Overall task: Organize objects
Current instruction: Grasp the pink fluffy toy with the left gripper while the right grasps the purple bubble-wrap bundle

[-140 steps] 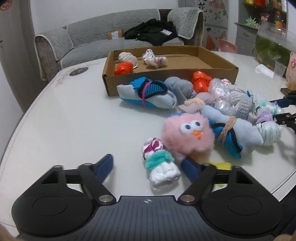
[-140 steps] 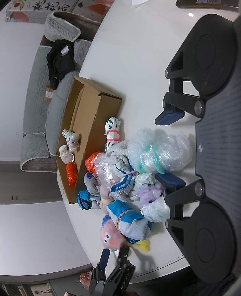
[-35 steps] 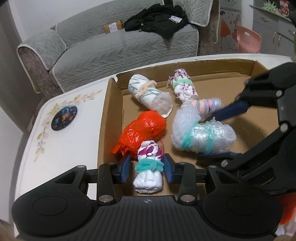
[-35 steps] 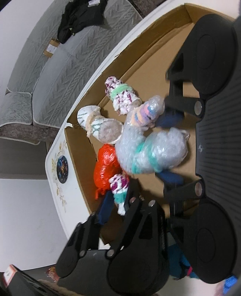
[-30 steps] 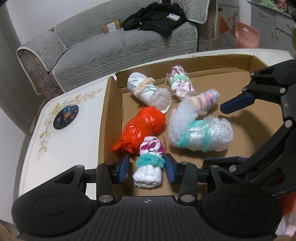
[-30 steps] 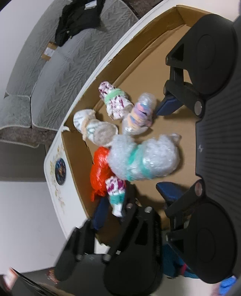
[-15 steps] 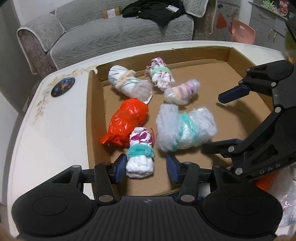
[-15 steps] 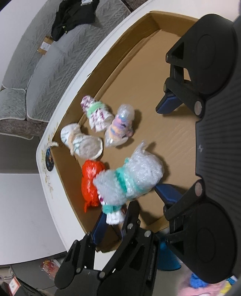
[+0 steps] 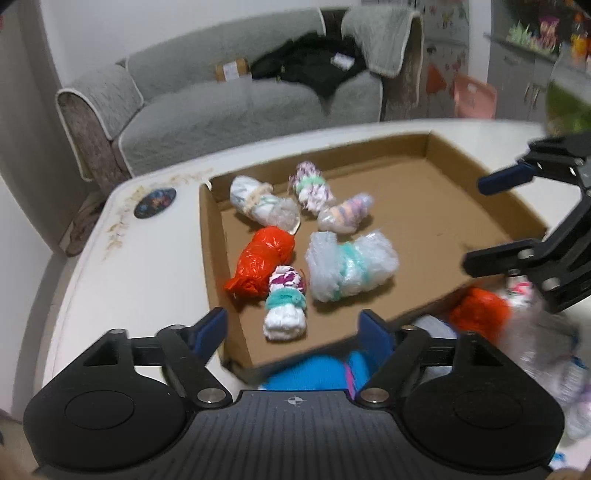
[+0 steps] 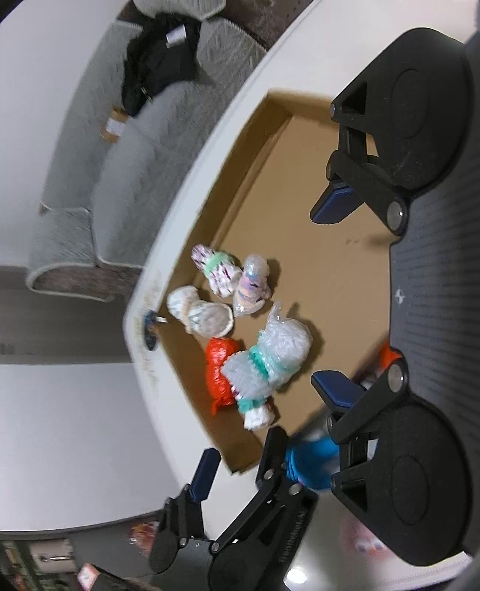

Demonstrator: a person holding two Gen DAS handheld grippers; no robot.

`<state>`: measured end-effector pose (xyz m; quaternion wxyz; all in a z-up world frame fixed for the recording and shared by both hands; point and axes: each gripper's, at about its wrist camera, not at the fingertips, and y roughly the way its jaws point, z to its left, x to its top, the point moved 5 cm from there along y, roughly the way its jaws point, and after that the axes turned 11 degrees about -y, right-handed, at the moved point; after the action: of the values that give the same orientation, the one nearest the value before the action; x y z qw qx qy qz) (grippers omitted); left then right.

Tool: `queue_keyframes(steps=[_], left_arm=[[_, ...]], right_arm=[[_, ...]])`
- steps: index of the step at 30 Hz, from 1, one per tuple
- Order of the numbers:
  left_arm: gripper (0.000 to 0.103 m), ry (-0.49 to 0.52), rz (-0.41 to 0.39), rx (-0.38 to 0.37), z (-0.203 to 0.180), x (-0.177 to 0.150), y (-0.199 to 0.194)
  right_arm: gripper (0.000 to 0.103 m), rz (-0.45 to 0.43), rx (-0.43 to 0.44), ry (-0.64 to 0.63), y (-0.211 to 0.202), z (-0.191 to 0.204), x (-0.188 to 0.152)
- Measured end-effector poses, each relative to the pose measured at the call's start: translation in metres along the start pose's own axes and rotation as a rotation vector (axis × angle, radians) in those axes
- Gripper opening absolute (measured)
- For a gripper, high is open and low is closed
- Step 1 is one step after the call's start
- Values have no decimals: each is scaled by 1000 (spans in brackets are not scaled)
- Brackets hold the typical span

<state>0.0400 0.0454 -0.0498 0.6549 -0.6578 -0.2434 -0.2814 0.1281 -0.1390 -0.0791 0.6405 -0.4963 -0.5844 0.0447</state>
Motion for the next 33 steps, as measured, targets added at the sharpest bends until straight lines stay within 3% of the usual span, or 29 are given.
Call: queue_keyframes(steps=[4,10,14,18,20,23,29,31,33], left_arm=[[87,-18,-72,-22,0,-18,-33],[93,-47,-171,-123,-3,-66,-76],[94,-77,-171,-159,-6,-100,-78],[94,-88,-138,-193,-17,-119,-69],[94,-61,-138,-164,-24,-123,-60],[93,-41,-142,-145,-29,-126,-51],[93,-38,-159,-145,-29,-120,-38],[91,-37,-158,-152,-29,-120,-34],[81,-38,-150,-176,-29,-121,-32]], right_arm=[[90,-83,-30,60,-46,2,-27],[96,-142,-49,108,-99,31,-87],[95,-114,-55,143,-100,56,-121],[94,-114,-49,117,-92,73,-129],[93,-124,-43,91,-86,81,-128],[88,-115,-53,42,-76,87,-122],[69,-98,-48,27,-67,90,-125],[61,-109,-41,37,-70,91,-130],[59,-110,-32,42,-73,95,-136]])
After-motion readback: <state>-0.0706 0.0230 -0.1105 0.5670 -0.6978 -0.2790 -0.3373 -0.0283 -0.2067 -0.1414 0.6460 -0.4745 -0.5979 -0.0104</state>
